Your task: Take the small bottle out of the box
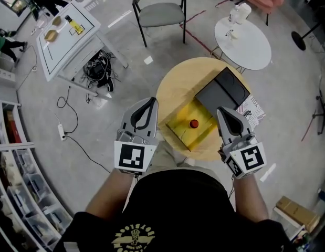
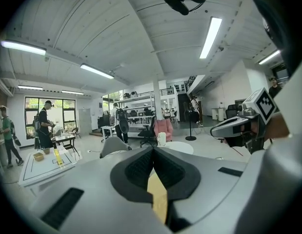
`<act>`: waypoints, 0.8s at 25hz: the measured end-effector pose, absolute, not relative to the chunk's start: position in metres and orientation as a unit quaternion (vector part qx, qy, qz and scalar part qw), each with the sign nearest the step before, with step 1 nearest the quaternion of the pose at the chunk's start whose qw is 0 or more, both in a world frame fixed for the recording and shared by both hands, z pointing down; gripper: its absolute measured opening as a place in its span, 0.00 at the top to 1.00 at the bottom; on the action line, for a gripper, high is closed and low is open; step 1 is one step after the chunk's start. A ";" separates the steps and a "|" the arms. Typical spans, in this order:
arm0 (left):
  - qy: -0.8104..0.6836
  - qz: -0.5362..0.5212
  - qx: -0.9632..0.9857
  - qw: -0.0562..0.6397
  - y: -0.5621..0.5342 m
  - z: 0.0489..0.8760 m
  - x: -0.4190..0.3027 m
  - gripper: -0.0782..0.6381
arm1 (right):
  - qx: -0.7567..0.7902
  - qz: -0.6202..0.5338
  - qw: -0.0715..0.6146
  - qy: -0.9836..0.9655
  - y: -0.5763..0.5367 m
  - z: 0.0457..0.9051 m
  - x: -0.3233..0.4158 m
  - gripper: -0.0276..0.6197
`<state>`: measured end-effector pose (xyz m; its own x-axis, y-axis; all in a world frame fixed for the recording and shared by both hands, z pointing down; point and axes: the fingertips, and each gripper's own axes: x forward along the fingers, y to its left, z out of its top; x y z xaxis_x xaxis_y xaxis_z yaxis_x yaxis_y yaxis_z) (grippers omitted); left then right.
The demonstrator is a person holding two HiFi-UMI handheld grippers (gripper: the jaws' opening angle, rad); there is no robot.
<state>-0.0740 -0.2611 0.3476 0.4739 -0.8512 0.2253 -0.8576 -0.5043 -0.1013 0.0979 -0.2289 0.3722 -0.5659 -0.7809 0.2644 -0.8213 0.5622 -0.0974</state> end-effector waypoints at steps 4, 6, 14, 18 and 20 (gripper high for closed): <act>-0.491 0.128 0.861 0.017 -0.267 0.361 -0.069 0.87 | 0.460 0.113 0.107 -0.874 -0.232 0.390 0.101 0.93; -0.487 0.133 0.863 0.020 -0.269 0.370 -0.067 0.87 | 0.460 0.118 0.114 -0.873 -0.232 0.399 0.101 0.93; -0.475 0.146 0.867 0.034 -0.274 0.401 -0.061 0.87 | 0.448 0.140 0.132 -0.873 -0.235 0.438 0.094 0.93; -0.465 0.155 0.871 0.037 -0.275 0.418 -0.057 0.87 | 0.435 0.155 0.148 -0.874 -0.231 0.461 0.087 0.88; -0.462 0.156 0.872 0.048 -0.276 0.426 -0.055 0.87 | 0.434 0.158 0.151 -0.874 -0.233 0.471 0.085 0.84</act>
<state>-0.0552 -0.2759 0.4261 0.5249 -0.7903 0.3162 -0.8200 -0.5691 -0.0611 0.0848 -0.2326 0.4705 -0.5779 -0.7106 0.4015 -0.8060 0.5741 -0.1441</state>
